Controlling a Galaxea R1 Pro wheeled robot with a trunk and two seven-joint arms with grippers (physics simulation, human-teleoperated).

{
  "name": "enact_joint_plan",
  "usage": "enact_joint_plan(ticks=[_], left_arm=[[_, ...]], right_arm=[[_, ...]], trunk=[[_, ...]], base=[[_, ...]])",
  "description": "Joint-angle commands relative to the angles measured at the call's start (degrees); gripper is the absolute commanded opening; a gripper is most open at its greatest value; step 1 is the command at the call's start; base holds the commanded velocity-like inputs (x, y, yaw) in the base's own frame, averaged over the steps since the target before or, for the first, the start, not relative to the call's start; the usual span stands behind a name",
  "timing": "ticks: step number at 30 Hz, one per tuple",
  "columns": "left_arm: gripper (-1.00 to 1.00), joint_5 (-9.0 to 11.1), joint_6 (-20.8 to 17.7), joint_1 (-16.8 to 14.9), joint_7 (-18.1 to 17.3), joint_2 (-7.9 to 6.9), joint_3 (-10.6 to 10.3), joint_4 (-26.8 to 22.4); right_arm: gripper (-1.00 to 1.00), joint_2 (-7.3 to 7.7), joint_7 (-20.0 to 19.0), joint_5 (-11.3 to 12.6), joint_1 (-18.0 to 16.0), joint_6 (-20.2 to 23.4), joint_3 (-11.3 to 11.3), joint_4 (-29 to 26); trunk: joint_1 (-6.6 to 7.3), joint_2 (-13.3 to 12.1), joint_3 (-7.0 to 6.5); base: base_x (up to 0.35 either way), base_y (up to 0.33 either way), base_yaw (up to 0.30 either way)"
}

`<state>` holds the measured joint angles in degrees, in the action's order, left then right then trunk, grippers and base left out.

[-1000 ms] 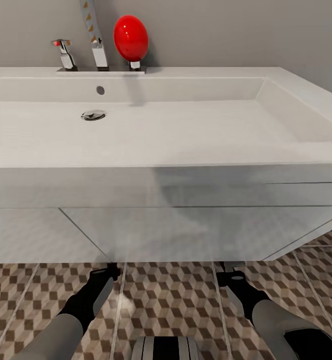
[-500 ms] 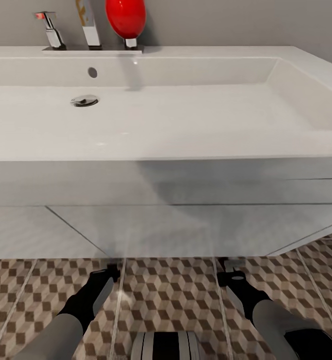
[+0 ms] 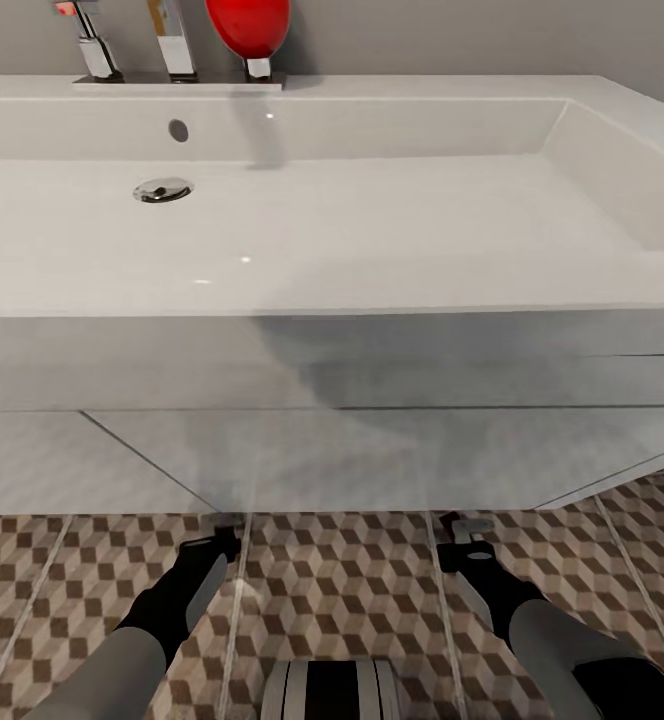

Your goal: Take the four mousetraps from the cabinet in the bathroom and place them on the bathroom floor. Make sure all four end up on the same floor surface, and ensure that at least two of them are either under or directly next to the same bathroom sink.

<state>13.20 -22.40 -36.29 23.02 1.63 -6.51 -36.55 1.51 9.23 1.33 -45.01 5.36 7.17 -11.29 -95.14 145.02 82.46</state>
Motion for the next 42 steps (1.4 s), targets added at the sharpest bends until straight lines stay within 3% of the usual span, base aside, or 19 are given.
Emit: enact_joint_plan(ticks=[1,8,22,30,42], left_arm=[[-1.0,0.6,-0.17,-0.01,0.54,-0.05,-0.32,-0.13],[-1.0,0.6,-0.11,-0.01,0.5,-0.15,-0.32,-0.06],[-1.0,0.6,-0.18,-0.01,0.45,-0.28,-0.23,0.17],[-1.0,0.6,-0.4,-0.01,0.45,-0.31,-0.24,0.25],[-1.0,0.54,-0.11,-0.02,0.58,-0.65,-0.1,-0.09]], right_arm=[[-1.0,0.06,0.26,0.16,0.01,0.44,0.48,-0.14],[-1.0,0.16,-0.21,0.15,0.01,0.3,0.55,-0.07],[-1.0,0.2,-5.45,0.26,0.01,1.4,0.4,0.12],[-1.0,0.08,-5.42,0.26,0.01,1.49,0.33,0.11],[-1.0,0.1,-5.12,0.26,0.01,1.5,-0.18,0.04]], trunk=[[0.01,0.01,0.04],[0.01,0.01,0.04],[0.01,0.01,0.04],[-0.2,0.12,1.81],[-0.2,0.12,1.81]], base=[[0.0,0.0,0.0],[0.0,0.0,0.0],[0.0,0.0,0.0],[0.0,0.0,0.0],[0.0,0.0,0.0]])
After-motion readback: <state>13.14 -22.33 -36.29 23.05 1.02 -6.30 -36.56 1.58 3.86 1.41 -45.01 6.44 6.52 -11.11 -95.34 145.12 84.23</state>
